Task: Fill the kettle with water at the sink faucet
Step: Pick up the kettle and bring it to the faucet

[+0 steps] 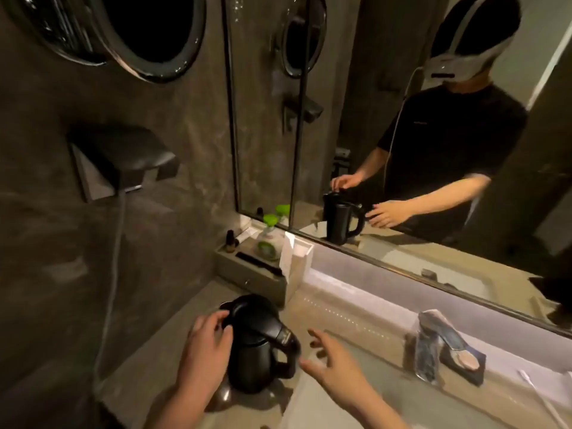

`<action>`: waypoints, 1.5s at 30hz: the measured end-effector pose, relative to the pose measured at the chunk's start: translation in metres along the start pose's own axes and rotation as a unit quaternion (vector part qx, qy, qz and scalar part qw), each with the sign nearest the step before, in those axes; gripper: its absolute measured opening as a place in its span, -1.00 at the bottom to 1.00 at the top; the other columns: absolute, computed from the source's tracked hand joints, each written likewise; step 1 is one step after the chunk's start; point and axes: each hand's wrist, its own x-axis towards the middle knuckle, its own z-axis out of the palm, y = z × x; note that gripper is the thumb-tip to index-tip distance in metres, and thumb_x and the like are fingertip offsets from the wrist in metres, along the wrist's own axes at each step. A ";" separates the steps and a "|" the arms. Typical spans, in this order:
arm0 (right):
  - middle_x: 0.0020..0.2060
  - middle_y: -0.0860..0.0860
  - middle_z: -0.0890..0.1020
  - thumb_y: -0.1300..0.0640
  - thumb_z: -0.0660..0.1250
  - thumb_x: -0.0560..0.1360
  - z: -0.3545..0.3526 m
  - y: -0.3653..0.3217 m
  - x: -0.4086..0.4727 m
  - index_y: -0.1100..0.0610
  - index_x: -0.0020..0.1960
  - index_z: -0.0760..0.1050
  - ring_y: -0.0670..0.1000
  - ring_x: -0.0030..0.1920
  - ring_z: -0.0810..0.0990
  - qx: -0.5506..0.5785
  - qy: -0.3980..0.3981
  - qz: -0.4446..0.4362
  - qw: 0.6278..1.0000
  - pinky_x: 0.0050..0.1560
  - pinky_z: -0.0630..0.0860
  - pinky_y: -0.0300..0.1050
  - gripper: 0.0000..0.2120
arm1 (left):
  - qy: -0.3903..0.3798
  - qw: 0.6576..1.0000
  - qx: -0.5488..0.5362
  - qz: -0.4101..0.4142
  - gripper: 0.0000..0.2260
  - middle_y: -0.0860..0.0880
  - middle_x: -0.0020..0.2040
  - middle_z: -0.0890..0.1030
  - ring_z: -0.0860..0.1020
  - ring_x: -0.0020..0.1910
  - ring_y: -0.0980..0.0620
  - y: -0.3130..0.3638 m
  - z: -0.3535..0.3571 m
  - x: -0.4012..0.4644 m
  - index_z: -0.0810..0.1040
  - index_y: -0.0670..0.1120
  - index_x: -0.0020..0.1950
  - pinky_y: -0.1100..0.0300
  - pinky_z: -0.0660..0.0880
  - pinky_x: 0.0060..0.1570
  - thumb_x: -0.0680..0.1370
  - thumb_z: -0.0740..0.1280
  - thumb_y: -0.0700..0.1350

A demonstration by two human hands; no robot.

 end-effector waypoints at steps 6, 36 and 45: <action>0.04 0.09 0.72 0.12 0.48 0.48 0.040 -0.019 0.037 0.15 0.16 0.60 0.06 0.07 0.67 0.107 -0.040 -0.006 0.993 0.15 0.57 0.00 -0.72 | -0.044 0.996 0.080 0.020 -0.70 -0.07 0.28 0.44 0.38 0.27 -0.06 -0.007 0.004 0.014 0.50 -0.04 0.30 0.06 0.33 0.25 0.56 0.29 -0.08; -0.12 -0.03 0.73 0.19 0.52 0.42 -0.063 0.070 -0.079 0.05 0.00 0.62 -0.03 -0.07 0.67 0.129 0.210 0.057 0.968 -0.05 0.56 -0.08 -0.81 | -0.327 0.905 -0.128 0.242 -0.66 0.15 0.34 0.40 0.32 0.32 0.24 0.151 0.103 -0.030 0.52 0.14 0.28 0.25 0.25 0.31 0.56 0.22 -0.16; -0.27 -0.03 0.71 0.13 0.52 0.42 -0.088 0.165 -0.150 0.06 -0.10 0.64 -0.01 -0.27 0.61 0.209 0.299 0.182 0.913 -0.26 0.49 -0.17 -0.90 | -0.402 0.880 -0.103 0.231 -0.71 0.11 0.27 0.51 0.44 0.27 0.15 0.163 0.194 -0.059 0.48 0.09 0.31 0.18 0.36 0.23 0.59 0.21 -0.04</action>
